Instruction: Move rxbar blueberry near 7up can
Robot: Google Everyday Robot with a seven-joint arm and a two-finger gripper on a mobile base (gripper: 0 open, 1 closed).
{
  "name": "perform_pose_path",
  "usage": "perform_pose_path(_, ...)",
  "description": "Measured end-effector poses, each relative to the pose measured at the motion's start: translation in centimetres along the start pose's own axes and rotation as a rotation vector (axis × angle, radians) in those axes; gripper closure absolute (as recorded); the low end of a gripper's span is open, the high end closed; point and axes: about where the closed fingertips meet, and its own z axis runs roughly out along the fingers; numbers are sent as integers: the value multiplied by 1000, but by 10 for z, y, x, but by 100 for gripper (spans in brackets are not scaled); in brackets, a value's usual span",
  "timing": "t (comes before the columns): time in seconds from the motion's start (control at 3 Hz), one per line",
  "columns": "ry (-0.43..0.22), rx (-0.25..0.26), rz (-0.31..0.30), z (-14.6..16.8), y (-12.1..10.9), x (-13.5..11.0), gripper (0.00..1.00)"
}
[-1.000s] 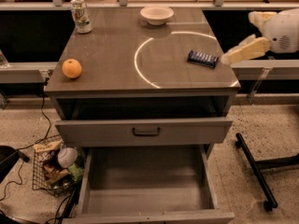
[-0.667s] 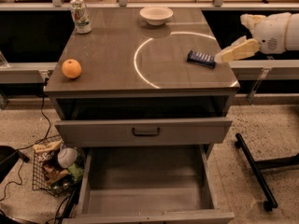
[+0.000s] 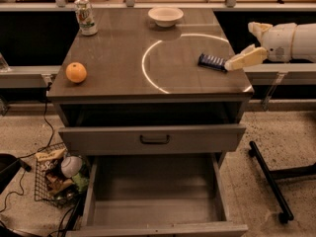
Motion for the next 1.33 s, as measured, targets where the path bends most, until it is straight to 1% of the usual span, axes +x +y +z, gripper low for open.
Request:
perform_pose_path(0.33, -56, -40, 35, 11, -7, 12, 0)
perform_pose_path(0.67, -84, -72, 65, 19, -11, 22, 0)
perform_pose_path(1.0, -73, -63, 83, 24, -16, 34, 0)
perform_pose_path(1.33, -74, -70, 106, 35, -17, 48, 0)
